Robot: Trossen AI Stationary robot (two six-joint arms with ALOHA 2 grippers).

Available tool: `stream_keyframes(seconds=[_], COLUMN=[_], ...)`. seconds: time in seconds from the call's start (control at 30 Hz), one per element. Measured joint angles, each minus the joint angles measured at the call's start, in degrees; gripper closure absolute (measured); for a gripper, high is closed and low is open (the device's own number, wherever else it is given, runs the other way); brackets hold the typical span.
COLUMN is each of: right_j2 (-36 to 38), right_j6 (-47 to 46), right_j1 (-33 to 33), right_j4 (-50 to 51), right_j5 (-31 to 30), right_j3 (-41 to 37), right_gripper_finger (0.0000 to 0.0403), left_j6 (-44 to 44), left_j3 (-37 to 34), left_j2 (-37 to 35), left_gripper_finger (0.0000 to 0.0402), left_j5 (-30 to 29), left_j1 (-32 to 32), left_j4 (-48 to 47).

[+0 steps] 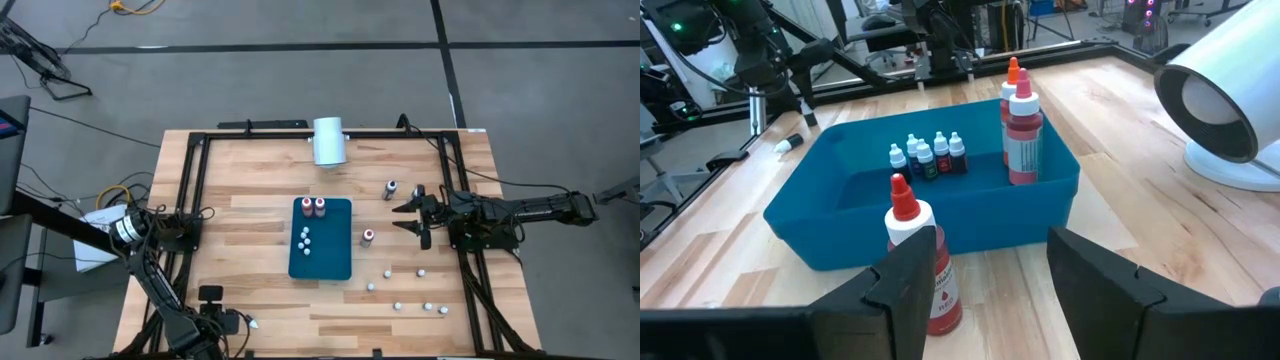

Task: Pick & Place food coloring
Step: Put the small black food coloring bottle into the blue bin

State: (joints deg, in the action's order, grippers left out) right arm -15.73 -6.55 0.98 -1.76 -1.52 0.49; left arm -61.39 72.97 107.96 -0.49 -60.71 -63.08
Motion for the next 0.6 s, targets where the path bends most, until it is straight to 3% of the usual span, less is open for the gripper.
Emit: stream_keyframes(seconds=[0.33, 0.6], right_j2=[0.0, 0.0], right_j6=[0.0, 0.0], right_j1=[0.0, 0.0], right_j4=[0.0, 0.0], right_j5=[0.0, 0.0], right_j3=[0.0, 0.0], right_gripper_finger=[0.0219, 0.0219], left_j6=[0.1, 0.1], left_j3=[0.1, 0.1], left_j2=[-0.1, -0.1], left_gripper_finger=[0.0360, 0.0337], left_j5=[0.1, 0.1], left_j1=[0.0, 0.1], left_j4=[0.1, 0.9])
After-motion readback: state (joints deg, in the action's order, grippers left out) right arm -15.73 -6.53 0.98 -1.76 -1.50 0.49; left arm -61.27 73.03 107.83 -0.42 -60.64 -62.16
